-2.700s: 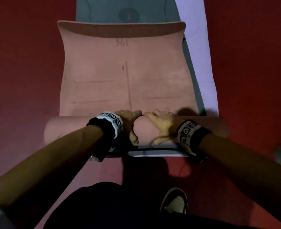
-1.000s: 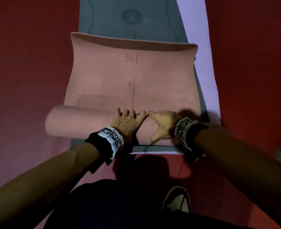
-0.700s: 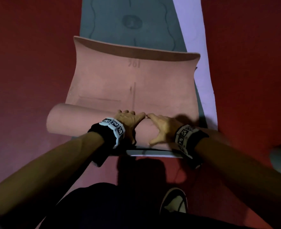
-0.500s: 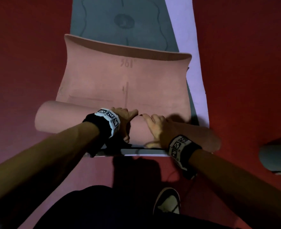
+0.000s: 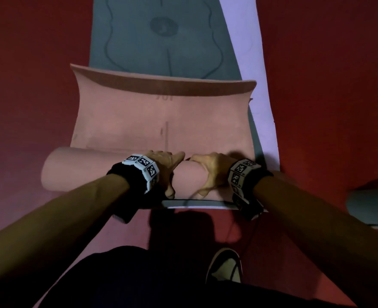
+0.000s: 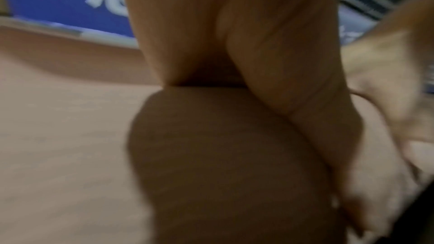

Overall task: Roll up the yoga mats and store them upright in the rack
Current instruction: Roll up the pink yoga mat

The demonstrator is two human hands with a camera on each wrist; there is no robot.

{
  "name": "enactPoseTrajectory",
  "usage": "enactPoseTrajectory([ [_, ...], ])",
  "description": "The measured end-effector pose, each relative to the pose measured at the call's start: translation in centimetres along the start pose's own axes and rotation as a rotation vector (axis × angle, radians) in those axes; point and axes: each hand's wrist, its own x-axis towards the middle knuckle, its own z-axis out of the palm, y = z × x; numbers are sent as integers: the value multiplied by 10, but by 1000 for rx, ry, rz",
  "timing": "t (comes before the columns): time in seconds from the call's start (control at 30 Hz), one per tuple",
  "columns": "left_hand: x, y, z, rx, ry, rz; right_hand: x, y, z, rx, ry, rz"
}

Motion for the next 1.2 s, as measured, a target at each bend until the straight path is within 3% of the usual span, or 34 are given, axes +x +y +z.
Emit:
enactPoseTrajectory([
  [0.1, 3, -2, -8, -68, -52, -9, -3, -1, 10, -79, 32, -5],
  [0.2, 8, -5, -16, -122, -121, -15, -8, -3, 27, -252, 185, 16],
  [0.27, 7, -4, -16, -101, -117, 3, -10, -4, 30, -299, 181, 13],
  [0.4, -3, 7, 16, 236, 188, 72, 1, -4, 8, -202, 85, 30],
  [0.5, -2, 15, 31, 320, 282, -14, 10, -1, 1, -134, 51, 45],
  [0.6, 4, 17, 23, 272, 248, -24, 3, 3, 7, -111, 117, 20],
  [0.73, 8, 10, -1, 180, 191, 11, -8, -2, 29, -408, 335, 20],
  [0.8, 10, 4, -9, 109, 116, 16, -7, -4, 39, -414, 402, 51],
  [0.87, 12, -2, -12, 64, 25, 2, -6, -5, 39, -436, 358, 34],
  [0.97, 9, 1, -12, 63, 36, 2, -4, -7, 24, -425, 280, 21],
  [1.1, -2, 15, 15, 267, 257, -59, 6, -6, -6, -240, 152, 12],
  [1.2, -5, 11, 24, 283, 315, -81, 10, -10, -18, -202, 62, 33],
])
